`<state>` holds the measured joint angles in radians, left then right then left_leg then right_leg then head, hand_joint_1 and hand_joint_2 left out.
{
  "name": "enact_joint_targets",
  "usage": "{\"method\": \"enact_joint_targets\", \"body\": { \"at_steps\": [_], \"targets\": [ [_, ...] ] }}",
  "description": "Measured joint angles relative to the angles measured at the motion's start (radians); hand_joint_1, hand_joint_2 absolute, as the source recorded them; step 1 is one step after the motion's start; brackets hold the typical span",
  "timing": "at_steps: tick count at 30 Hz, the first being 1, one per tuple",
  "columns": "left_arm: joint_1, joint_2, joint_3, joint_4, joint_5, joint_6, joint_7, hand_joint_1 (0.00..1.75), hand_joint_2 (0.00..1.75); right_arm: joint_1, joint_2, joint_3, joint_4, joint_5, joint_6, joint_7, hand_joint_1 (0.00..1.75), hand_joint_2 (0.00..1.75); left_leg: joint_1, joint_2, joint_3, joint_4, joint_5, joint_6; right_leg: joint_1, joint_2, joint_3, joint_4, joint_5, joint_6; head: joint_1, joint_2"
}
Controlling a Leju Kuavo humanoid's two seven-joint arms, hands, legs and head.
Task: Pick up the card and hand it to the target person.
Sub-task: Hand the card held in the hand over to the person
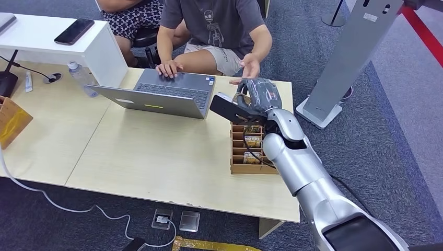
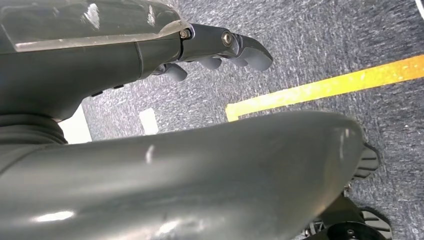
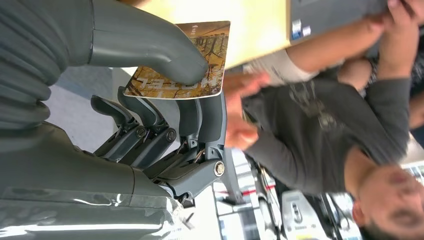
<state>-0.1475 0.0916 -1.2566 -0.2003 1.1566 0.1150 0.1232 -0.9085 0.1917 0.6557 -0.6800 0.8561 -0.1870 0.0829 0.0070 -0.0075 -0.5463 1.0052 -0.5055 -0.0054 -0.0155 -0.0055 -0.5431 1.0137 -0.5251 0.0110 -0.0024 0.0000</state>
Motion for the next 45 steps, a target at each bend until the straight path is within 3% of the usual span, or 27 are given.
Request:
{"method": "enact_joint_targets", "body": {
  "at_steps": [13, 23, 37, 41, 45],
  "targets": [
    [0.015, 0.0, 0.001, 0.0, 0.019, -0.009, -0.018, 0.0, 0.0, 0.0, 0.032, 0.023, 0.148, 0.013, -0.026, 0.005, 1.75, 1.75, 0.0, 0.0, 0.0, 0.0, 0.0, 0.0, 0.0, 0.0, 0.0, 0.0, 0.0, 0.0, 0.0, 0.0],
    [0.014, 0.0, 0.001, 0.0, 0.019, -0.008, -0.017, 0.0, 0.0, -0.031, 0.033, 0.023, 0.18, 0.004, -0.105, -0.003, 1.75, 1.75, 0.0, 0.001, 0.001, 0.0, 0.0, 0.0, 0.0, 0.001, 0.0, 0.0, 0.0, 0.0, 0.002, 0.0],
    [0.01, -0.004, 0.001, 0.0, 0.021, 0.0, -0.006, 0.0, 0.0, -0.101, 0.033, 0.023, 0.189, 0.016, -0.111, -0.002, 1.75, 1.75, 0.0, 0.001, 0.001, 0.001, 0.0, 0.0, 0.0, 0.001, 0.0, 0.0, 0.0, 0.0, 0.002, 0.0],
    [0.01, -0.005, 0.001, 0.0, 0.022, 0.001, -0.004, 0.0, 0.0, -0.104, 0.033, 0.023, 0.191, 0.016, -0.111, -0.002, 0.0, 1.75, 0.0, 0.001, 0.001, 0.001, 0.0, 0.0, 0.0, 0.001, 0.0, 0.0, 0.0, 0.0, 0.002, 0.0],
    [0.01, -0.005, 0.001, 0.0, 0.023, 0.0, -0.004, 0.0, 0.0, -0.105, 0.033, 0.023, 0.193, 0.016, -0.11, -0.005, 0.0, 1.75, 0.0, 0.001, 0.001, 0.001, 0.0, 0.0, 0.0, 0.001, 0.0, 0.0, 0.0, 0.0, 0.001, 0.0]
  ]
}}
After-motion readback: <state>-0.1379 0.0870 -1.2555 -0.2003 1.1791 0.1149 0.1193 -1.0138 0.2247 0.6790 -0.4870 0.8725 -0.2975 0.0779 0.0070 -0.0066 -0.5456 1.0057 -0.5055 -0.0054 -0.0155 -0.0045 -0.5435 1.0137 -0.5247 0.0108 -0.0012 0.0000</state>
